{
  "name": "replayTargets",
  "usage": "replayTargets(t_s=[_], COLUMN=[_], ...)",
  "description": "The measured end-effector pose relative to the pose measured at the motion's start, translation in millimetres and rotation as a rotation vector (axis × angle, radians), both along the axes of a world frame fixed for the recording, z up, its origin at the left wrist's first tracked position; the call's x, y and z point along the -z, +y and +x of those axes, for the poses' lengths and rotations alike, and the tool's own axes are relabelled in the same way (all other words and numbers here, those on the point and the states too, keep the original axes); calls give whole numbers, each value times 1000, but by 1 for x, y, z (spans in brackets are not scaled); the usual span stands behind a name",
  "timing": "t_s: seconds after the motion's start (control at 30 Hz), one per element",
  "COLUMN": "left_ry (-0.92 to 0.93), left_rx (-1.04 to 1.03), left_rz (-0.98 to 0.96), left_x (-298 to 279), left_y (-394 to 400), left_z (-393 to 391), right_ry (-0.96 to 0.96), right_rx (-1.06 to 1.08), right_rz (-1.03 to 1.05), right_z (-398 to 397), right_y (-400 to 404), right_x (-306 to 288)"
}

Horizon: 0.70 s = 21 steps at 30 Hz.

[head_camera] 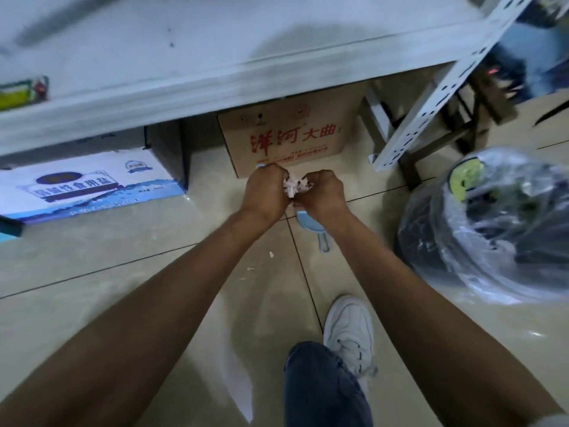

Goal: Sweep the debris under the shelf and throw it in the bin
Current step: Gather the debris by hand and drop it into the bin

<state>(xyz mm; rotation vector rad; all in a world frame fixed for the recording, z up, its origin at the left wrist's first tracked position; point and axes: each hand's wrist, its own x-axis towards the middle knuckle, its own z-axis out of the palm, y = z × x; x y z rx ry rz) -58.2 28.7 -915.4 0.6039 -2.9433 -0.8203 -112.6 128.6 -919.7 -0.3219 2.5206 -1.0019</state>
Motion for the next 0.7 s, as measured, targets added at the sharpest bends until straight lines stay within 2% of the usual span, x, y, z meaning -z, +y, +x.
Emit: replayTargets(t_s=[0.17, 0.37, 0.53, 0.7], left_ry=[42, 74, 53, -6], left_rx=[130, 323, 433, 461], left_rz=[-53, -80, -41, 51], left_x=[-59, -100, -115, -101], left_y=[51, 133, 210, 264], left_z=[-20, -59, -90, -105], right_ry=[21, 77, 77, 91], right_rx=[117, 242, 357, 331], right_rz=[-80, -95, 31, 253], right_z=[-9, -26, -43, -54], right_y=[56, 150, 220, 266], right_x=[-53, -99, -113, -113])
